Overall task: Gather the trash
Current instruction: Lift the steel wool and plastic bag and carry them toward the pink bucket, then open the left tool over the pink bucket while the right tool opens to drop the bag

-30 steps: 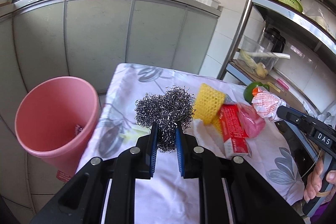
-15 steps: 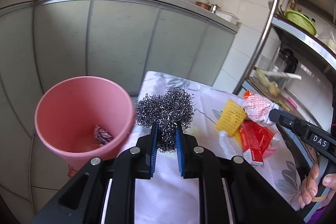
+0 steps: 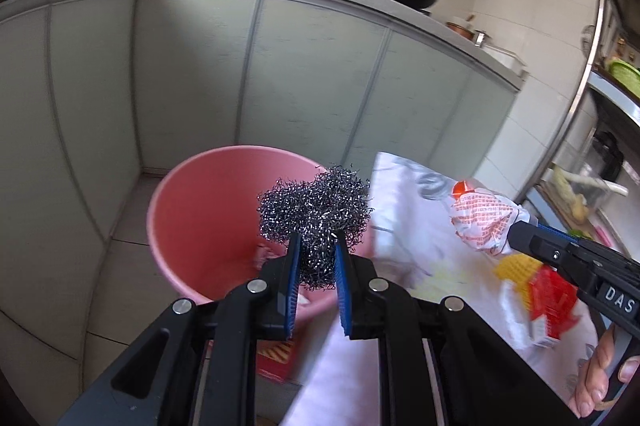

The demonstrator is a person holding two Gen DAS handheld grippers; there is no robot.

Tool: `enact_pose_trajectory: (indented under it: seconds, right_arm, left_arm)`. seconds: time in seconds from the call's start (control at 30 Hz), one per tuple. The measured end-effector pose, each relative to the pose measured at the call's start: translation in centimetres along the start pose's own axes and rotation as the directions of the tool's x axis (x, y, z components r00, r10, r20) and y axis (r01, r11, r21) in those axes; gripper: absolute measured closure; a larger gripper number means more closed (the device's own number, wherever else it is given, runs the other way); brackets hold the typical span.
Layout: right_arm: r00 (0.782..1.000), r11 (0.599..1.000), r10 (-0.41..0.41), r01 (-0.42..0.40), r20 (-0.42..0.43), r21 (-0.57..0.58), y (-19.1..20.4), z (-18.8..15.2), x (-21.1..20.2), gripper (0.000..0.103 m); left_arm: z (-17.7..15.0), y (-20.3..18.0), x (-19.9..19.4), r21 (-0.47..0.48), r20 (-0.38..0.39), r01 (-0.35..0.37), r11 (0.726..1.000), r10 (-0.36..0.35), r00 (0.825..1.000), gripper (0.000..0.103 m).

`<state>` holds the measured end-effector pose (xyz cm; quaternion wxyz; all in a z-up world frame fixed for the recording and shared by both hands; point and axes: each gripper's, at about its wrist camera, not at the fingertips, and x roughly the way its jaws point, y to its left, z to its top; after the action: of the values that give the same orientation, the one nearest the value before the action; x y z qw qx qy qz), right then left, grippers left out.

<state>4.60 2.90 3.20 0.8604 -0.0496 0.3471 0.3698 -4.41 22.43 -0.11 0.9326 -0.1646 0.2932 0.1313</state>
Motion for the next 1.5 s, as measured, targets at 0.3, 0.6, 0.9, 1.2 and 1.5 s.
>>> enact_pose_trajectory:
  seconds: [0.3,0.6,0.9,1.2,1.5]
  right_arm:
    - [0.994,0.997,0.064,-0.068,-0.089,-0.041,3.2,0.7,6.2,0.090]
    - [0.982,0.993,0.079,-0.092,-0.173,-0.070,5.1,0.3,10.8,0.090]
    - [0.968,0.995,0.073,-0.089,-0.240,-0.054,5.6,-0.3,13.5,0.082]
    - [0.964,0.993,0.084,-0.102,-0.253,-0.060,5.3,-0.4,13.9,0.075]
    - [0.969,0.993,0.096,-0.110,-0.229,-0.049,4.8,-0.5,12.4,0.072]
  left_arm:
    - [0.6,3.2,2.7,-0.034,-0.022,-0.103,0.994,0.102,0.995,0.088]
    - [0.1,5.5,5.4,-0.048,-0.082,-0.156,0.987,0.152,0.985,0.088]
    - [-0.4,5.5,7.4,-0.047,-0.123,-0.176,0.983,0.169,0.978,0.083]
    - [-0.6,5.5,7.7,-0.055,-0.130,-0.196,0.979,0.187,0.974,0.070]
    - [-0.3,4.9,6.6,-0.048,-0.119,-0.185,0.982,0.178,0.977,0.069]
